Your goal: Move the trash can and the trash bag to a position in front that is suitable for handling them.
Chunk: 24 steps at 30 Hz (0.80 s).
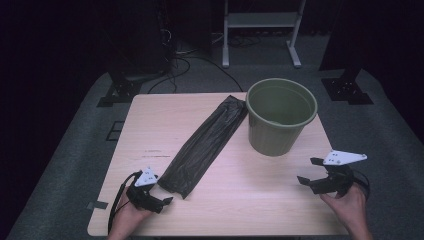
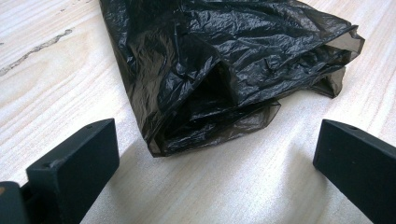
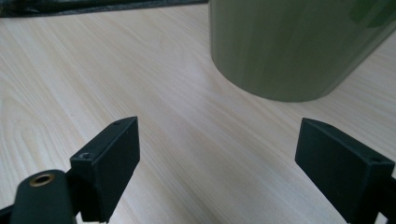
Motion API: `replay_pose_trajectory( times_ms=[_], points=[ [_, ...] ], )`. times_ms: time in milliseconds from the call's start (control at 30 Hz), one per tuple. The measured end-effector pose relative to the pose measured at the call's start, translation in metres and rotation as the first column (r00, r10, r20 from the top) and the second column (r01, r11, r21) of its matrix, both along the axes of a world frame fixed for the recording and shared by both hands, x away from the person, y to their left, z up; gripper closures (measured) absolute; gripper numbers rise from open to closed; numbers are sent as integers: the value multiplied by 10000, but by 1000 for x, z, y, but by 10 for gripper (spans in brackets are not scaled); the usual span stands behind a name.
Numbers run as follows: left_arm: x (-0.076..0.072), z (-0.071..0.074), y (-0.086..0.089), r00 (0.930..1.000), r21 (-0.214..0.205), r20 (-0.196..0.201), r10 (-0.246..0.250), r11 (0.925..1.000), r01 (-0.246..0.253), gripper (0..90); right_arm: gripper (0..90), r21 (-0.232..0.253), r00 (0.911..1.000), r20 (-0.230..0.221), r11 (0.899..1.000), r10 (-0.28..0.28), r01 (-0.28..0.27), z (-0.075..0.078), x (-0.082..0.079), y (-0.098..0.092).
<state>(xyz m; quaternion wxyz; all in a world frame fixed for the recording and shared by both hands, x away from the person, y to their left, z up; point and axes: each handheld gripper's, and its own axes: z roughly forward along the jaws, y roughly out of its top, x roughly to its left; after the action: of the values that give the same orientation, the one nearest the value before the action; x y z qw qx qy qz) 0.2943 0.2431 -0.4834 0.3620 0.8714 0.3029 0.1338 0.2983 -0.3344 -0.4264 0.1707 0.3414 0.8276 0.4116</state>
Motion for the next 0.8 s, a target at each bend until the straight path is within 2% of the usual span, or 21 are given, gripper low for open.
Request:
replay_pose_trajectory(
  times_ms=[200, 267, 533, 800],
  points=[
    [0, 0, 0, 10000, 5, -1, -4, 10000, 4, 0, 125, 5, 10000, -45, 10000, 56, -56, 12, 5, 3],
    [0, 0, 0, 10000, -3, -3, 0, 10000, 0, 0, 125, 274, 9999, -2, 9996, 118, -118, 21, 7, 3],
    [0, 0, 0, 10000, -8, -12, 3, 10000, -3, 0, 125, 422, 9995, 277, 9990, -130, 118, 47, 12, 3],
    [-1, 0, 0, 10000, -28, -21, 19, 10000, -19, 0, 125, 434, 9997, 103, 9988, -220, 215, 62, 18, 2]
  ],
)
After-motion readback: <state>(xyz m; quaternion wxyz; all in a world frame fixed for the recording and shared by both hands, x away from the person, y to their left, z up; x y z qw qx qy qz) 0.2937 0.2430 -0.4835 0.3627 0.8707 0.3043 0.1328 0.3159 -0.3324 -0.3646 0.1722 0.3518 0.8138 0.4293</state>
